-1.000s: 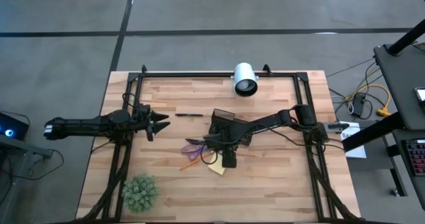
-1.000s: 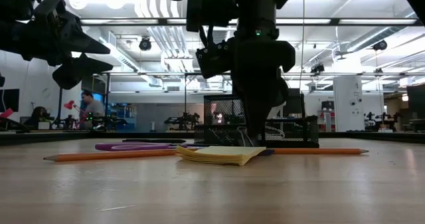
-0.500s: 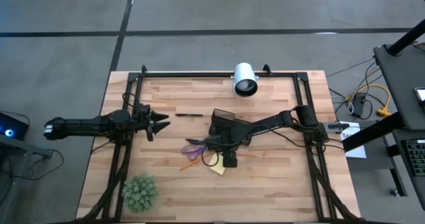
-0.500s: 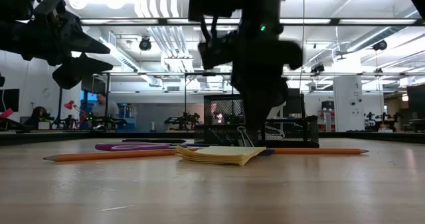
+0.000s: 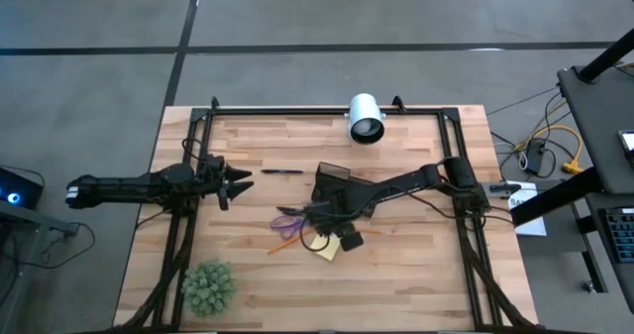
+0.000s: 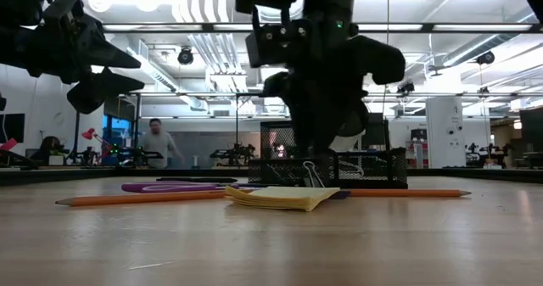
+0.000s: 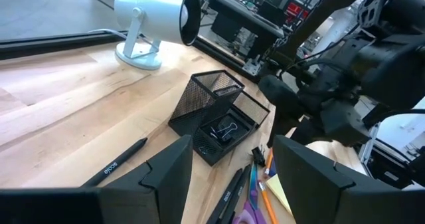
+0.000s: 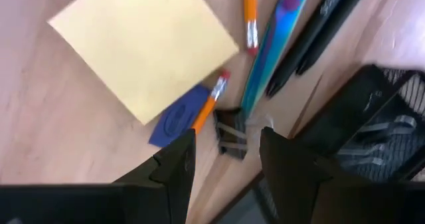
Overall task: Pick and place office supplies into organizer
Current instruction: Put the black binder clip into the black mesh organizer
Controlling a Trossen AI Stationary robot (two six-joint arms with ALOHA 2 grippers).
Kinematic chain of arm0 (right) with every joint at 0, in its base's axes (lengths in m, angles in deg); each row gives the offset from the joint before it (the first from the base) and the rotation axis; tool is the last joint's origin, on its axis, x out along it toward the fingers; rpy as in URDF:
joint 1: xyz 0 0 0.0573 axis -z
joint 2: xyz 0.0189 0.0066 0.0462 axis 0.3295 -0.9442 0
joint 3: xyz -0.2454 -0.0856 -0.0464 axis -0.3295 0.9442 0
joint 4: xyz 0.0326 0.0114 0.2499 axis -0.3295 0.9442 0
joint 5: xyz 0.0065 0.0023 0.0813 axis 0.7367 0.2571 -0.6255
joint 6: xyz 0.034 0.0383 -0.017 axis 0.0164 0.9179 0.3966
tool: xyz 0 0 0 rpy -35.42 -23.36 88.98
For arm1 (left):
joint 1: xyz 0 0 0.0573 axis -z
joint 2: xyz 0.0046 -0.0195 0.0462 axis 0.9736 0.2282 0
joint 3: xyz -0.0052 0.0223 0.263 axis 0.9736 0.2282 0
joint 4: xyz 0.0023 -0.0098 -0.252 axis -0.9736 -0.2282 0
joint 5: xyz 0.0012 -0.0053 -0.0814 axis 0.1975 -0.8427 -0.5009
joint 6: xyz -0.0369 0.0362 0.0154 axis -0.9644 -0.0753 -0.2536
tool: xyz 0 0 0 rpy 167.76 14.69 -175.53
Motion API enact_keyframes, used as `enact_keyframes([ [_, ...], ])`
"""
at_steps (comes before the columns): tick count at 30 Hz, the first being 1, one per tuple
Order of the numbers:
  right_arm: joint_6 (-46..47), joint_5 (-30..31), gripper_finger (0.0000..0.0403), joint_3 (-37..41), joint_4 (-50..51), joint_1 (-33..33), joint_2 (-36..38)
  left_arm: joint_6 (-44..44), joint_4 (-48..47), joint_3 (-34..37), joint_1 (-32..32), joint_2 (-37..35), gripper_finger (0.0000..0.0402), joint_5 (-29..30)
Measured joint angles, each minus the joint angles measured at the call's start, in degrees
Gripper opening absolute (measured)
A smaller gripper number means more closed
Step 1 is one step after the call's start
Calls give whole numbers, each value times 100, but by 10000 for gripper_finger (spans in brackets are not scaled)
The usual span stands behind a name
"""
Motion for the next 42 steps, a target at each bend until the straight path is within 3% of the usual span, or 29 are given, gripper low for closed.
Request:
enact_keyframes([
  [6, -153, -20, 145, -6, -436, 125, -31, 0, 0, 2, -1, 7, 195, 1],
  [14, -134, -284, 134, 258, -381, 152, -31, 0, -2, 2, -2, 4, 195, 1],
  [31, -299, -183, 125, 469, -352, 242, -33, 40, -2, 7, -1, 11, 195, 1],
  [42, -262, -206, 98, 556, -153, 244, -36, 48, -2, 7, 0, 8, 195, 3],
])
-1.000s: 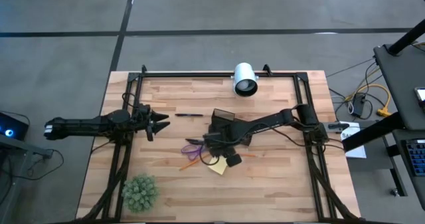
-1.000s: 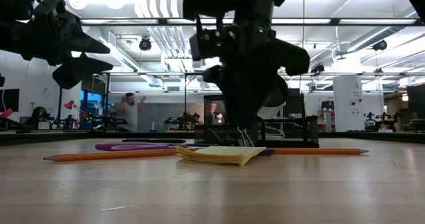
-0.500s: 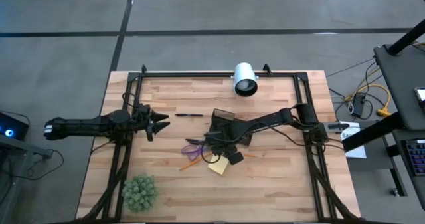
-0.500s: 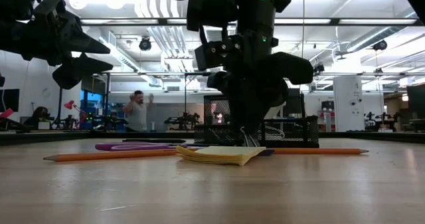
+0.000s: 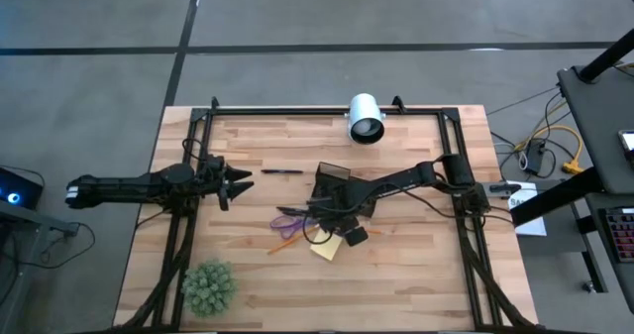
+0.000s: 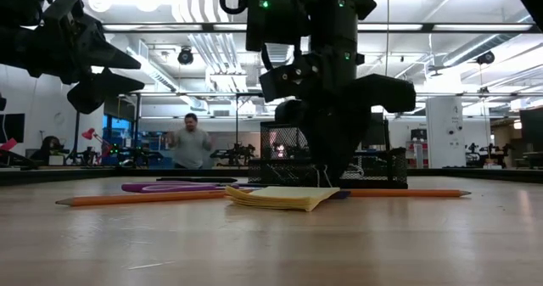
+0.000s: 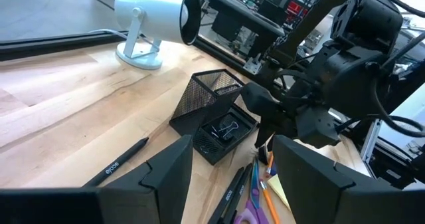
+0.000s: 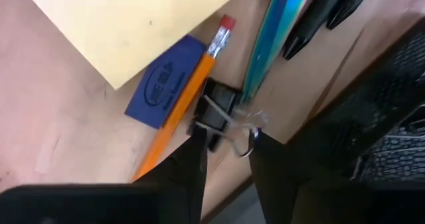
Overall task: Pick and place office supplies into organizer
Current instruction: Put the black binder clip into the black mesh organizer
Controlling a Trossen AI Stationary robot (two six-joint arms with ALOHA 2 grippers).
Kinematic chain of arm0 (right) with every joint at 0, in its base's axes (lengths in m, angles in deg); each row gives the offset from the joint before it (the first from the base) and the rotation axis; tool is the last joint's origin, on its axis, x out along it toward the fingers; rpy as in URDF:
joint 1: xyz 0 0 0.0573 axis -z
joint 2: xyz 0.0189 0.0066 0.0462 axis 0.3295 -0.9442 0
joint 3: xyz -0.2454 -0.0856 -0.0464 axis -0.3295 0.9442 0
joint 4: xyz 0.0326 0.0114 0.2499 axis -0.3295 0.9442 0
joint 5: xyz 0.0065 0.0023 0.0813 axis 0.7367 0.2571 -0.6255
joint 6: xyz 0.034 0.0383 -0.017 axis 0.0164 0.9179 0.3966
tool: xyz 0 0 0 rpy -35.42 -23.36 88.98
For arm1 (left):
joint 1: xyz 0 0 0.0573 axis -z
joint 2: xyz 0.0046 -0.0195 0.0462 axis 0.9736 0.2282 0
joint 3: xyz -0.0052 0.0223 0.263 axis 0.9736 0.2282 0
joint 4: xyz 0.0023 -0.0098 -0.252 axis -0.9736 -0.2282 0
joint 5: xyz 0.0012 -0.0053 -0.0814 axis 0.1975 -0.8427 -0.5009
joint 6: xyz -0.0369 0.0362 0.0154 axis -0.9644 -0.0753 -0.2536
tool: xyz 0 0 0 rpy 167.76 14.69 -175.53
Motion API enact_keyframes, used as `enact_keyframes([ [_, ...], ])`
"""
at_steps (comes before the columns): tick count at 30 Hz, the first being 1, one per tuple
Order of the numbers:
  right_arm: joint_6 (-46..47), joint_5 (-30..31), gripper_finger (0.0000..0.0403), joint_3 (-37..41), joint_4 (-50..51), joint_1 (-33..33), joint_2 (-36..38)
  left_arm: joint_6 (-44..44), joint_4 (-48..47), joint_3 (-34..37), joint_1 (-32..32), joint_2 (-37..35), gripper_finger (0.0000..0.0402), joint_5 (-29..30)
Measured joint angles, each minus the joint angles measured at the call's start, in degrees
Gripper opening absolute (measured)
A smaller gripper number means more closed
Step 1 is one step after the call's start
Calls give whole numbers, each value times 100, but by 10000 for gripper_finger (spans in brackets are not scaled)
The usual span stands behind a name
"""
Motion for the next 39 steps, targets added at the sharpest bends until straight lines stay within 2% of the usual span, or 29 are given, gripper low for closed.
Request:
enact_keyframes([
  [15, 416, -36, 49, -66, 96, -2, 0, -7, 0, 0, -2, -9, 195, -2],
  [28, 400, -25, 80, 9, 283, 0, 2, -22, -2, 2, 0, 0, 195, -2],
  [39, 341, -31, 12, -120, 884, -4, 2, -24, -1, 9, -1, 0, 195, -2],
])
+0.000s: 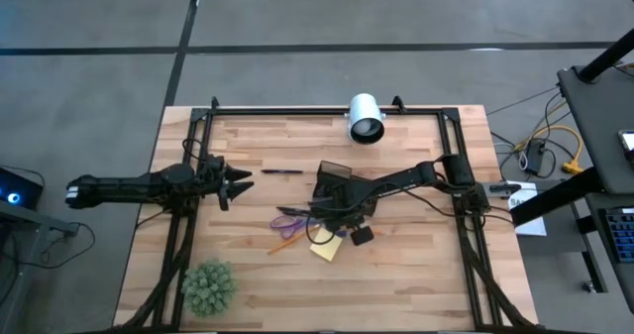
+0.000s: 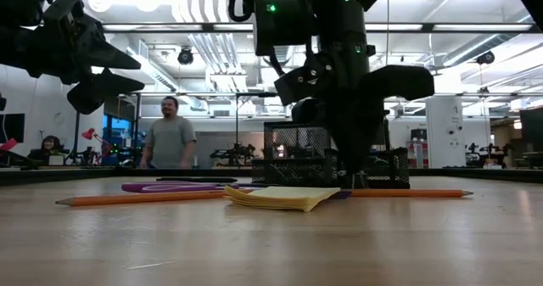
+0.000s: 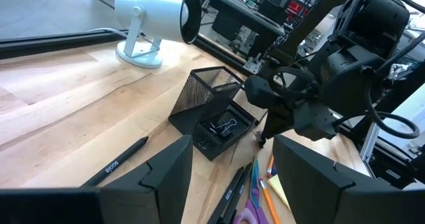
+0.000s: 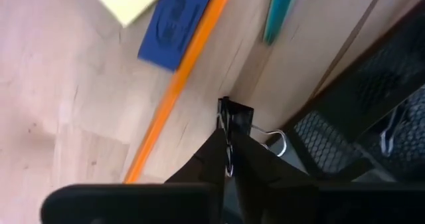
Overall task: Pick and place office supplies into organizer
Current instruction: Put the black binder clip into the black mesh organizer
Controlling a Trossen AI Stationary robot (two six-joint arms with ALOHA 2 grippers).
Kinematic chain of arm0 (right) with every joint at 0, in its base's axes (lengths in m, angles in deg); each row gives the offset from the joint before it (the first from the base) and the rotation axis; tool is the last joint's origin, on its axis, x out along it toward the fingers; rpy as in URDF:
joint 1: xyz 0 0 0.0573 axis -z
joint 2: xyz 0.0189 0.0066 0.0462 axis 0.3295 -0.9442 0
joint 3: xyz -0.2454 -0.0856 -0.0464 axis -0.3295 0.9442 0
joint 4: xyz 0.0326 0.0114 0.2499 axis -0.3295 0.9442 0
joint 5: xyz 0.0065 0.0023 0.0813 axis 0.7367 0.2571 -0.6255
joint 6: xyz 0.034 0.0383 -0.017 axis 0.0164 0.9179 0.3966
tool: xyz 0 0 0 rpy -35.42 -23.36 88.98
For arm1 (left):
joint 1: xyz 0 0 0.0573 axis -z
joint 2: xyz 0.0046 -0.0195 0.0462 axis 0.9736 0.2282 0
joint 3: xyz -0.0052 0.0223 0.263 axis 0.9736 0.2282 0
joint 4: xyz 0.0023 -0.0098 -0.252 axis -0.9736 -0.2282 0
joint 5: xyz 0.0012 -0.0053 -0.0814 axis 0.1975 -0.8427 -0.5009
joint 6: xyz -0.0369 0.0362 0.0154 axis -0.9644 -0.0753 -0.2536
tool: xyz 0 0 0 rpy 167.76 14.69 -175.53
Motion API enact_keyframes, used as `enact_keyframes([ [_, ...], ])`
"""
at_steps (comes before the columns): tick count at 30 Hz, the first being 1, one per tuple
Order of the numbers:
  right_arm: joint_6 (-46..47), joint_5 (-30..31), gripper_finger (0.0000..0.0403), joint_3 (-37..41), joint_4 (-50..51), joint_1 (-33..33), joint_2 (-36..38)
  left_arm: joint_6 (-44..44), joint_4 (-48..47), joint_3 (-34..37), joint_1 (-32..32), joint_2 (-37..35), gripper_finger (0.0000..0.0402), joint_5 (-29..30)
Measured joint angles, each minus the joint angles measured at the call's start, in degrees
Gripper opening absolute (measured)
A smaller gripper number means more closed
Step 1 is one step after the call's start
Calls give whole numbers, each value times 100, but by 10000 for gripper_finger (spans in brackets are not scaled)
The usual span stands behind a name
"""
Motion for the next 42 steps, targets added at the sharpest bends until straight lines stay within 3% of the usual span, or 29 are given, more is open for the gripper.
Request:
enact_keyframes([
  [5, 249, 12, 9, -146, 335, -28, 0, 0, 0, 0, 1, -2, 195, 0],
  [13, 1032, -374, 8, -1265, 406, -64, 11, -4, 5, -14, 1, -7, 195, 1],
  [17, 1286, 659, 8, -1680, 267, 7, 11, -4, 9, -22, -1, -23, 195, 2],
  [21, 1352, 914, 8, -1610, 123, 334, -119, -6, 5, -20, -1, -22, 195, 2],
  [26, 1744, 542, 8, -1367, 217, 605, -401, -4, 9, -20, -1, -37, 195, 0],
  [30, 1891, 929, 8, -1342, 151, 611, -434, -5, 12, -22, 0, -45, 195, 0],
  [34, 2031, 946, 11, -1377, 146, 620, -441, -17, 7, -22, 1, -61, 195, 0],
  [38, 2066, 884, 36, -1399, 143, 594, -439, -20, 3, -22, 1, -78, 195, 0],
  [42, 2066, 786, 85, -1400, 160, 561, -439, -23, 3, -22, -1, -83, 195, 0],
])
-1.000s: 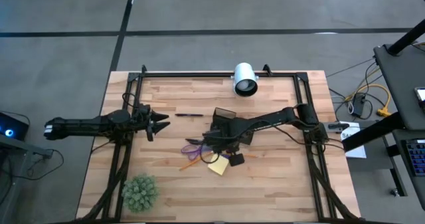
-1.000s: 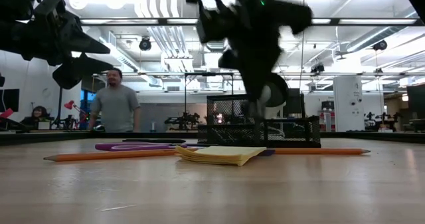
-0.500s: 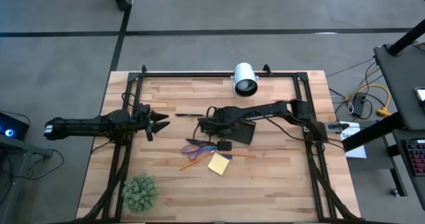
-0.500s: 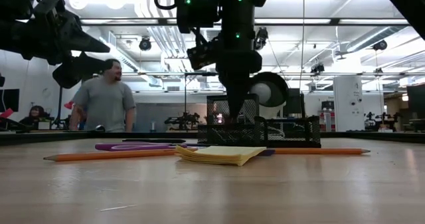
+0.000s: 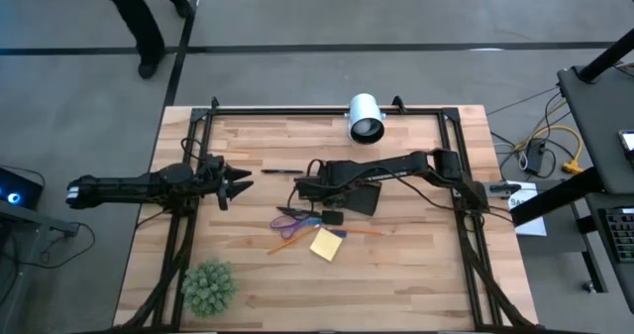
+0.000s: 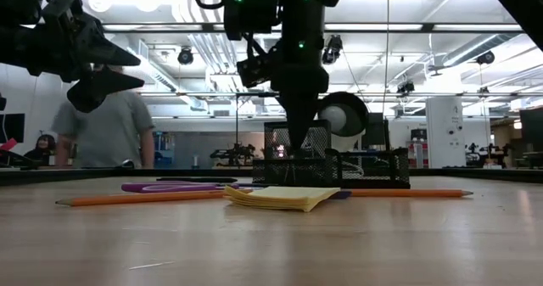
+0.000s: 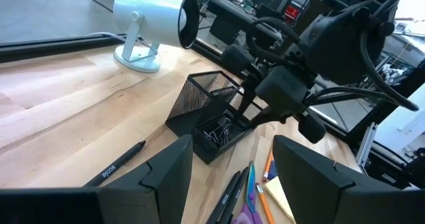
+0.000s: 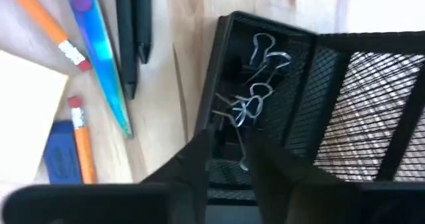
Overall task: Pick and place office supplies into organizer
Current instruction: Put the black binder clip into the black mesh organizer, then put the blue eraser into the black mesh organizer
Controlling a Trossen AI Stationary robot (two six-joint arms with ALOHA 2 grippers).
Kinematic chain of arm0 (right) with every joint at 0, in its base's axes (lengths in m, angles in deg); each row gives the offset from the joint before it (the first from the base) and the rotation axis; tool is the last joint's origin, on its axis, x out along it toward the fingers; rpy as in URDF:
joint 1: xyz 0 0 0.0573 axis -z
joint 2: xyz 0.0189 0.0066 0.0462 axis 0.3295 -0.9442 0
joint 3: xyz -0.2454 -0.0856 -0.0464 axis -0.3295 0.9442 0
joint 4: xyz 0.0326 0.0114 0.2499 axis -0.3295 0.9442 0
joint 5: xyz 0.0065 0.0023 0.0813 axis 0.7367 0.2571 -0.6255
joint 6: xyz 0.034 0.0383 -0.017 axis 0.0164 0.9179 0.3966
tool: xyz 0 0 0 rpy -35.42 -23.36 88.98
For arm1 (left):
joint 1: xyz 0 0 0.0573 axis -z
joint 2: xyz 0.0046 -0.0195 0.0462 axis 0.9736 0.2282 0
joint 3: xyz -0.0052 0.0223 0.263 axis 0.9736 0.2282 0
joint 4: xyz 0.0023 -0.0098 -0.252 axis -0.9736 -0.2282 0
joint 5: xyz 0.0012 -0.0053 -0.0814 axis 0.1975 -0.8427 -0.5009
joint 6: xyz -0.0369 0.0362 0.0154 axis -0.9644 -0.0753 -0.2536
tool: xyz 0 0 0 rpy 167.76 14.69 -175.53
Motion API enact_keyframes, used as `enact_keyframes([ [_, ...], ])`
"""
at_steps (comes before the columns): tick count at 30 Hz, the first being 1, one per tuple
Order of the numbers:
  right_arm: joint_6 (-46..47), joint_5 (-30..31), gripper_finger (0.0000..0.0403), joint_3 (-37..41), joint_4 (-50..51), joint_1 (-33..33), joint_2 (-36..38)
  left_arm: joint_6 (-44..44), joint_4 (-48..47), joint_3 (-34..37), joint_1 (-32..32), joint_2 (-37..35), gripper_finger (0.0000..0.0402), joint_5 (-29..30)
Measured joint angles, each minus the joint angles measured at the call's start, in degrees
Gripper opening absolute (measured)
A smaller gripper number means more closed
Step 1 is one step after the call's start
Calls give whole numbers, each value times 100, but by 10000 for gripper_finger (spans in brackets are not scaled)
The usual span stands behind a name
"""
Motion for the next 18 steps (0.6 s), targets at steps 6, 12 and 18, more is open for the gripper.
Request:
enact_keyframes([
  [6, -794, -240, 152, -174, 256, -319, 123, -1, 1, 0, 1, -2, 195, 0],
  [12, -1386, -966, 179, -111, 477, -885, 214, -3, 2, 0, 0, 6, 195, -2],
  [18, -571, -1024, 177, 460, 337, -1360, 214, -3, -1, 0, 0, 9, 195, -2],
])
